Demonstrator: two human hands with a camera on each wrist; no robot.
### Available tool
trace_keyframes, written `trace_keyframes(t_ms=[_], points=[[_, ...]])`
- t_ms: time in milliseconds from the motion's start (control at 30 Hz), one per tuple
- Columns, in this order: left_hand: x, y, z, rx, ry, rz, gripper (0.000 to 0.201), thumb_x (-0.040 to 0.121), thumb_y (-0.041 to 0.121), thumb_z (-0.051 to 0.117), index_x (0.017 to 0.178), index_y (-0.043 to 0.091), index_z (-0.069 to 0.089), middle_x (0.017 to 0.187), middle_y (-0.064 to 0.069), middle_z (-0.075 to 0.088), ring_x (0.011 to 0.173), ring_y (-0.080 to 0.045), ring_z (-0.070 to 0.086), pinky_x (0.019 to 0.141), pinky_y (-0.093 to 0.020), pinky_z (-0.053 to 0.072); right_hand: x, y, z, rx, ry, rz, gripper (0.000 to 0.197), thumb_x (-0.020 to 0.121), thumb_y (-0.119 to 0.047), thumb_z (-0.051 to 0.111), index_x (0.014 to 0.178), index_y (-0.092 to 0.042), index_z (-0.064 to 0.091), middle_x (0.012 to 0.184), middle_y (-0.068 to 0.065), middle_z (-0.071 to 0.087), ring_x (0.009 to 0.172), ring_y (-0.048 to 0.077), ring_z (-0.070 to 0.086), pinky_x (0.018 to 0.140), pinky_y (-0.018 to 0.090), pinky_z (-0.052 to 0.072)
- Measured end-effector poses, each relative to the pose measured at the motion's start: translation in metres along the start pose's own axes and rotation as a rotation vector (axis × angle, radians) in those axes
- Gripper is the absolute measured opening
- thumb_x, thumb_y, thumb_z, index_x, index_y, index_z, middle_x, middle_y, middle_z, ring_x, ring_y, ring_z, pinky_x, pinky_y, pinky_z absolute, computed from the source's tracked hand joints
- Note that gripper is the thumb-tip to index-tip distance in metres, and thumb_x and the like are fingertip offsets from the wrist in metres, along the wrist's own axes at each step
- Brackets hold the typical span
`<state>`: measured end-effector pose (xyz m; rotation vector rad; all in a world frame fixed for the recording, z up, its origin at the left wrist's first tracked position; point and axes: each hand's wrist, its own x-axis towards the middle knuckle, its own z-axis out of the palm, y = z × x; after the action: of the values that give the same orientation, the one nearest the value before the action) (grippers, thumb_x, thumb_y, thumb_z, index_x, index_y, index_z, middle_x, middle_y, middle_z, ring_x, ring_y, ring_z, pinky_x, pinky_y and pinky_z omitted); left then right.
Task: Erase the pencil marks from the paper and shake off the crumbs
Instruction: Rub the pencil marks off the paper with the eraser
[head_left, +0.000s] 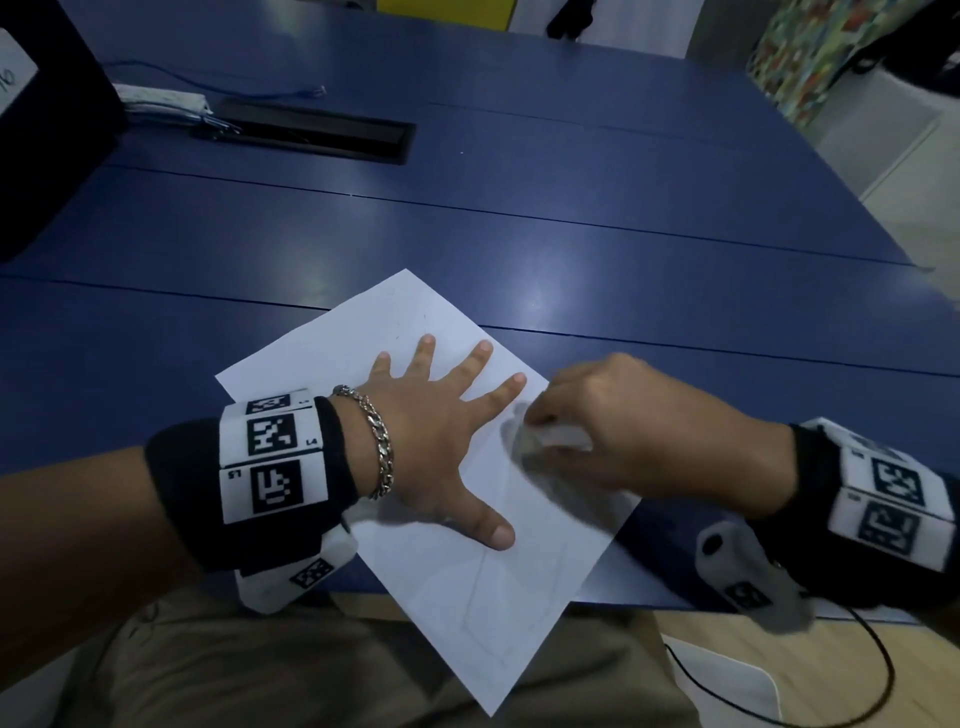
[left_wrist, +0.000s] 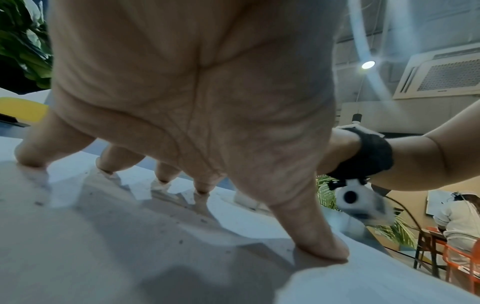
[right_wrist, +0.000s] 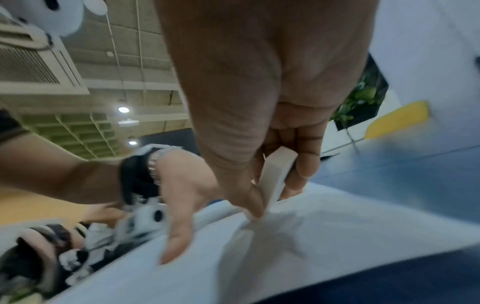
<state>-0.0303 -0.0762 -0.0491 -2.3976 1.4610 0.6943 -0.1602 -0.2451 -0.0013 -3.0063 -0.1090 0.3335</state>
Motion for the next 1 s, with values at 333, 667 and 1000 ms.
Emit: trace_keyframes(t_ms=[333, 667, 1000], points=[[-0.001, -0.006, -0.004, 0.043, -0.018, 0.046, 0.144, 0.055, 0.105, 0.055, 0.151, 0.05, -0.037, 0.163, 0.007, -0.044, 0.154, -0.043, -0.03, 0.125, -0.065, -0.009, -0.023, 0.034, -0.016, 0.3, 0.269, 0.288, 0.007, 0.091, -0.039, 0.069, 0.097, -0.038, 0.072, 0.086, -0.021, 0.073, 0.081, 0.001, 0.067, 0.068, 0.019, 0.053], [0.006, 0.006, -0.012, -0.015, 0.124, -0.019, 0.14, 0.06, 0.108, 0.041, 0.163, 0.035, -0.019, 0.173, -0.003, -0.024, 0.161, -0.038, -0.01, 0.127, -0.063, 0.006, -0.031, 0.025, 0.0, 0.216, 0.192, 0.215, 0.016, 0.087, -0.037, 0.071, 0.102, -0.035, 0.073, 0.092, -0.016, 0.068, 0.085, 0.004, 0.062, 0.074, 0.026, 0.052], [0.016, 0.014, -0.007, -0.036, 0.078, -0.074, 0.149, 0.046, 0.112, 0.041, 0.159, 0.042, -0.027, 0.17, 0.005, -0.032, 0.159, -0.042, -0.015, 0.121, -0.074, 0.011, 0.002, 0.021, 0.006, 0.103, 0.142, 0.078, 0.025, 0.093, -0.046, 0.063, 0.101, -0.025, 0.072, 0.095, -0.01, 0.064, 0.085, 0.012, 0.061, 0.078, 0.034, 0.055]])
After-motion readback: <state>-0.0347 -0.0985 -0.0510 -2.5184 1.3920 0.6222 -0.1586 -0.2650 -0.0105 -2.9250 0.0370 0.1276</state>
